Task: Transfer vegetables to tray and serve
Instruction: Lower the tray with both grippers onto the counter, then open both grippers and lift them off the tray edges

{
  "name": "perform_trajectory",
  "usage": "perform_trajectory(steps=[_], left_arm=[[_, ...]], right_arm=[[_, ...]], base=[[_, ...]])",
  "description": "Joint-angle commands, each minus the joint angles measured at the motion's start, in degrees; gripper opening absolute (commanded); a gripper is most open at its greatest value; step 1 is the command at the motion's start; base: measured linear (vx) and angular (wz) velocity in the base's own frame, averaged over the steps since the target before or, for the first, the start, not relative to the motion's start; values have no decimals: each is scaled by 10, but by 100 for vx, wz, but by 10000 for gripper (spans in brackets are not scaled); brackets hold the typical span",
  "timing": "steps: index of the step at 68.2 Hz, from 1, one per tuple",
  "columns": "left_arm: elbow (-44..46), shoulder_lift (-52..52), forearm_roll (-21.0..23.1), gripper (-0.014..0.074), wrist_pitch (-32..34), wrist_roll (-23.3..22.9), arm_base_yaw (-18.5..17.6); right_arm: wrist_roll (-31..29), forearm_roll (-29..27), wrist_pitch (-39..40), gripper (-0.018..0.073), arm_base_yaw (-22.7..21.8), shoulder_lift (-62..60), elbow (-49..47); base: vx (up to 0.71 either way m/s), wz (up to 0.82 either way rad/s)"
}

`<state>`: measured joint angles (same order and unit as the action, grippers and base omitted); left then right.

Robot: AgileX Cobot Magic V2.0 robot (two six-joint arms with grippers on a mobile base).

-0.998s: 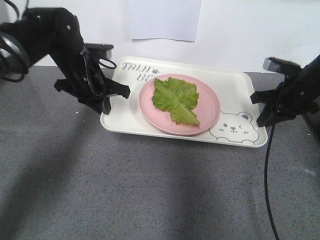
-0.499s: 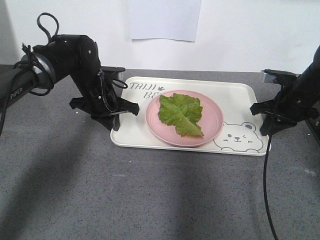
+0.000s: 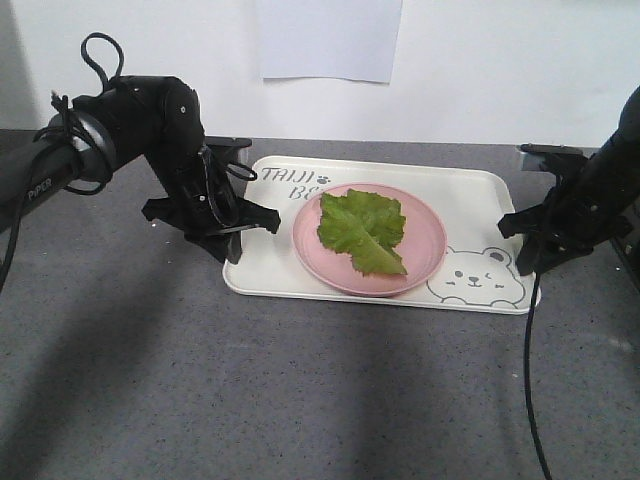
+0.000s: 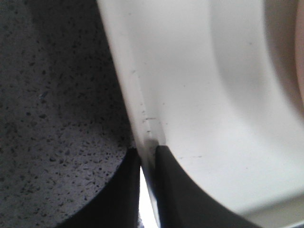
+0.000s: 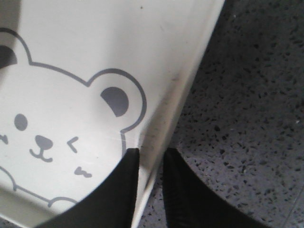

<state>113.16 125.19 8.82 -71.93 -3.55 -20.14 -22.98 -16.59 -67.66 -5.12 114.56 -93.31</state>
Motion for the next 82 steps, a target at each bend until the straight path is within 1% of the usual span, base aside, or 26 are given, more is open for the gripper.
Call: perform_trajectory(steps=[1, 12, 20, 41, 49, 56, 63, 69, 75, 82], left_arm=[[17, -39, 26, 11, 3, 13, -8], [17, -39, 27, 59, 3, 12, -8], [17, -39, 27, 108, 3, 8, -8], [17, -40, 26, 244, 3, 7, -8], [17, -42, 26, 275, 3, 7, -8], [17, -45, 25, 277, 3, 8, -8], [18, -52, 25, 277, 3, 9, -8], [18, -59, 25, 273, 3, 10, -8], [20, -71, 25, 269, 3, 10, -8], [20, -90, 25, 256, 3, 10, -8]], right_arm=[[-10, -36, 11, 237, 5, -34, -17], [-9, -36, 11, 362, 5, -34, -17], [-8, -36, 11, 410, 5, -34, -17], [4, -36, 25, 413, 5, -34, -18], [6, -36, 27, 413, 5, -37, -18], [9, -36, 38, 412, 4, -50, -18], [20, -36, 49, 398, 4, -73, -18], [25, -36, 60, 364, 4, -96, -18], [32, -37, 69, 303, 5, -118, -18], [30, -44, 70, 185, 5, -148, -18]], base=[[0, 0], [0, 0], [0, 0], [0, 0], [0, 0], [0, 0], [0, 0], [0, 0], [0, 0], [0, 0]])
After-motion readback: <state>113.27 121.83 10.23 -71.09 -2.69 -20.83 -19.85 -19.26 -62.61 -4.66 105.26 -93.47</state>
